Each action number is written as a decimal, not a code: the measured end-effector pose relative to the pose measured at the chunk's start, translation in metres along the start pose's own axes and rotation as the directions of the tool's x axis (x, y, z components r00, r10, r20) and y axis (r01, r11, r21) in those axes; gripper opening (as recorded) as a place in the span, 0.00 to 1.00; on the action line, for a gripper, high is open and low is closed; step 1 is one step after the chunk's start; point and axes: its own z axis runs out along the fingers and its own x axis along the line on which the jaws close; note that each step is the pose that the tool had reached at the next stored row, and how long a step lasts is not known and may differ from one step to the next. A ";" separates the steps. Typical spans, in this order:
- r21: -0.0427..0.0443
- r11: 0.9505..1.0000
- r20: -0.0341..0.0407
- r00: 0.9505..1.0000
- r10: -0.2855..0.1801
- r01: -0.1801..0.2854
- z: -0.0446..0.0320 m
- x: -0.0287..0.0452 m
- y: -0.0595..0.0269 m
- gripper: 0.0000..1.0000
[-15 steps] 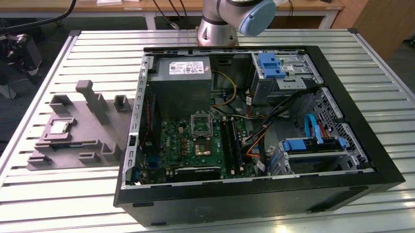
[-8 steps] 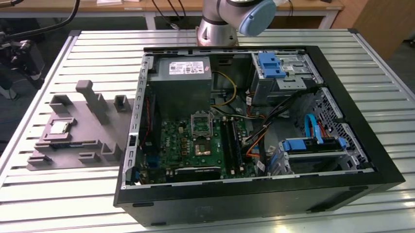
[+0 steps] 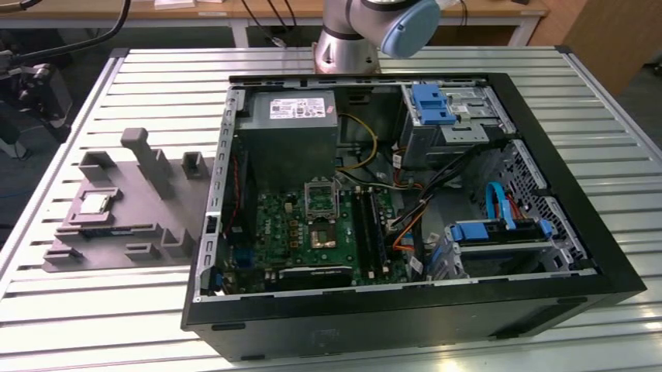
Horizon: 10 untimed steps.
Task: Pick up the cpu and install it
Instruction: 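Pick up the cpu and move it towards the insertion slot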
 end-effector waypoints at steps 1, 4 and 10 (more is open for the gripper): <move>0.000 1.000 0.000 1.000 0.000 0.000 0.0006 0.0000 0.0000 0.65; -0.001 1.000 0.000 1.000 0.000 0.000 0.0058 -0.0001 -0.0006 0.65; -0.002 1.000 0.000 1.000 0.000 0.000 0.0242 -0.0004 -0.0017 0.65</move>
